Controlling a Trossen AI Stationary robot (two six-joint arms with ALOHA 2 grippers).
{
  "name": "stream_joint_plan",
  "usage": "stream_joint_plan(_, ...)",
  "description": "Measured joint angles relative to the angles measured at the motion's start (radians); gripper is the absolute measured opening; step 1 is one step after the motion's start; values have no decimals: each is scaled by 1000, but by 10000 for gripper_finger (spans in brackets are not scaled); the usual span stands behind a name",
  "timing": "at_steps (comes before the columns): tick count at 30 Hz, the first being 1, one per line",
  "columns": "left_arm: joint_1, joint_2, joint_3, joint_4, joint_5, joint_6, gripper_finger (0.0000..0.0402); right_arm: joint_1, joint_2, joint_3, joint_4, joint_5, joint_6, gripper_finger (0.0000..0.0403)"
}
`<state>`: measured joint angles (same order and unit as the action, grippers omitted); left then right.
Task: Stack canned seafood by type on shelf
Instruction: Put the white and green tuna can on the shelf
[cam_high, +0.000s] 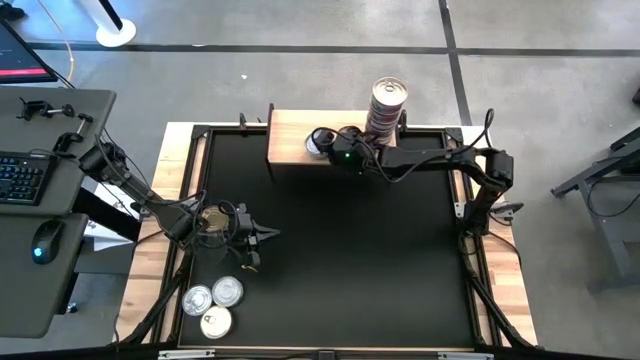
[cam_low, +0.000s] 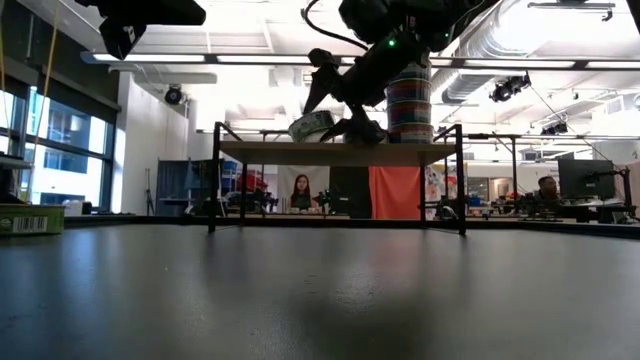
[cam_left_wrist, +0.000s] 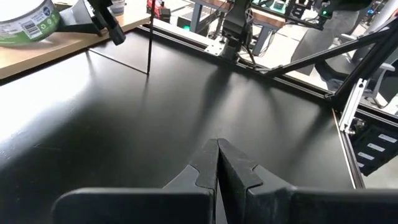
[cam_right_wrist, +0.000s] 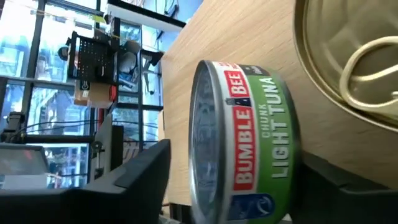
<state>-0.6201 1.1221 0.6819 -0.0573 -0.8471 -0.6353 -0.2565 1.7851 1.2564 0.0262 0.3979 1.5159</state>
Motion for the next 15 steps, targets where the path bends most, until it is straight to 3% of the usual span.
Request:
stream_joint_plan(4,0,0,0,-10,0,0,0,-8,3,17,0,-55,2,288)
stream_joint_plan(10,0,-15,0,-36,7,0,0,-28,6,79,-9,-88,-103,291)
stream_joint_plan(15,0,-32,0,-36,7,1,0,-33,5,130,-150,-102,-108,291)
